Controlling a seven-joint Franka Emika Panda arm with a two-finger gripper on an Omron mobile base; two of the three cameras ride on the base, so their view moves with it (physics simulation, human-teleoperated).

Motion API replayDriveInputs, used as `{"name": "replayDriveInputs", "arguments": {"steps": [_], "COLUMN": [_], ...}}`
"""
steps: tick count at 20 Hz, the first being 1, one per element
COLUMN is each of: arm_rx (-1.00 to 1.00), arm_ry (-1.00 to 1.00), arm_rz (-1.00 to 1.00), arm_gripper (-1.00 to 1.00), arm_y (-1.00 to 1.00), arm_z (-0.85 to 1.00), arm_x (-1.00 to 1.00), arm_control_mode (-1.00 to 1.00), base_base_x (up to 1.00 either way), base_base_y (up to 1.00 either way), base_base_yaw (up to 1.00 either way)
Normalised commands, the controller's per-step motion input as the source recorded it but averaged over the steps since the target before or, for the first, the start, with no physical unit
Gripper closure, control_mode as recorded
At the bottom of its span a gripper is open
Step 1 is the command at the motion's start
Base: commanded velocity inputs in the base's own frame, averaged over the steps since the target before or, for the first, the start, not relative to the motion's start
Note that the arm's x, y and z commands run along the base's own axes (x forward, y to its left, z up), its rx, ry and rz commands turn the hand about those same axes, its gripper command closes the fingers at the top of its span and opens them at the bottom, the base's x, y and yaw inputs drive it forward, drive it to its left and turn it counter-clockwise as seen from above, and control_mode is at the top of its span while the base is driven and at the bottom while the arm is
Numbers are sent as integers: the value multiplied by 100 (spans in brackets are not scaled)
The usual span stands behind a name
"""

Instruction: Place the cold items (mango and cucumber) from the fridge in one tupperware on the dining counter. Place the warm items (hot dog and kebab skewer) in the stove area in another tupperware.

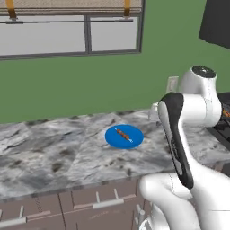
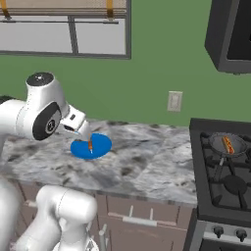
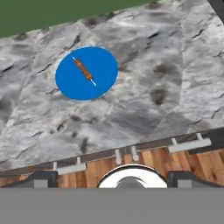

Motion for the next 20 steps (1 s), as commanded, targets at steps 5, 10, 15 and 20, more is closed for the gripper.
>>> {"name": "replayDriveInputs", "arguments": {"steps": [5, 10, 15, 20], "arm_rx": [-40, -6, 0, 0], "arm_ry": [47, 0, 0, 0], "arm_rz": [0, 0, 13, 20], "arm_gripper": [-100, -100, -100, -100], "arm_y": [17, 5, 2, 16], "arm_z": [-46, -37, -51, -49], "arm_x": [60, 52, 61, 68], "arm_control_mode": [-100, -100, -100, -100], "base_base_x": [0, 0, 0, 0], "base_base_y": [0, 0, 0, 0], "base_base_yaw": [0, 0, 0, 0]}}
